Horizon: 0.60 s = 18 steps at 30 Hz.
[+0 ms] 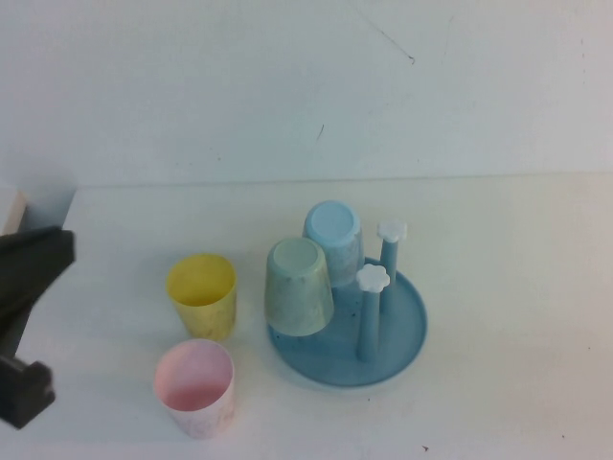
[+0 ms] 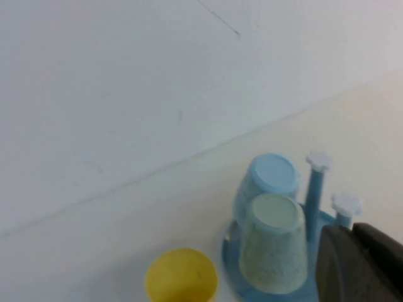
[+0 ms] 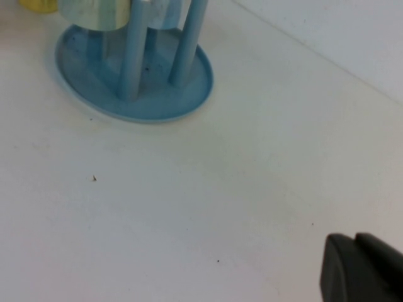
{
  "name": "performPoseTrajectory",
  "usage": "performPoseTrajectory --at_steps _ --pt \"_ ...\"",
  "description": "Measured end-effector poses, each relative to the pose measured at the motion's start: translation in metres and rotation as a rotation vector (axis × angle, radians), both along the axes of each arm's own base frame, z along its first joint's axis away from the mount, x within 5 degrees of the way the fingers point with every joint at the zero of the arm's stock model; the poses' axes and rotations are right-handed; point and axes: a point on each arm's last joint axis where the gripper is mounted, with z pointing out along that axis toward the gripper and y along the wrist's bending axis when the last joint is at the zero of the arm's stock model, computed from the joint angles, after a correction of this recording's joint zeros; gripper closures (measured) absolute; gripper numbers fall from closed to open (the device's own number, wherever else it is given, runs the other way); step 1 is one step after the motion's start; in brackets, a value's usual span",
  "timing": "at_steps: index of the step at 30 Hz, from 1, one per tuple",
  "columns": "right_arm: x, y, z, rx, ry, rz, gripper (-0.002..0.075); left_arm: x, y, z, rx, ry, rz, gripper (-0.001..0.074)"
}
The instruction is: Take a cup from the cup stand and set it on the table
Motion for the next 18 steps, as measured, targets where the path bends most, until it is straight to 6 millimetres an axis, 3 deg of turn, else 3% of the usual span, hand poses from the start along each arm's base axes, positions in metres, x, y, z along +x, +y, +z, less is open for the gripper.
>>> performPoseTrajectory --at_steps 5,11,18 --pt "0.0 0.0 0.0 -0.001 0.002 0.0 0.0726 -0.021 0.025 -0.022 -0.071 -0.163 0.158 0.0736" --pt "0.0 0.0 0.0 -0.001 0.002 0.0 0.0726 -0.039 0.043 -0.081 -0.137 -0.241 0.321 0.0736" --pt "0.0 0.0 0.0 -0.001 0.003 0.0 0.0726 -0.051 0.05 -0.144 -0.124 -0.221 0.402 0.0736"
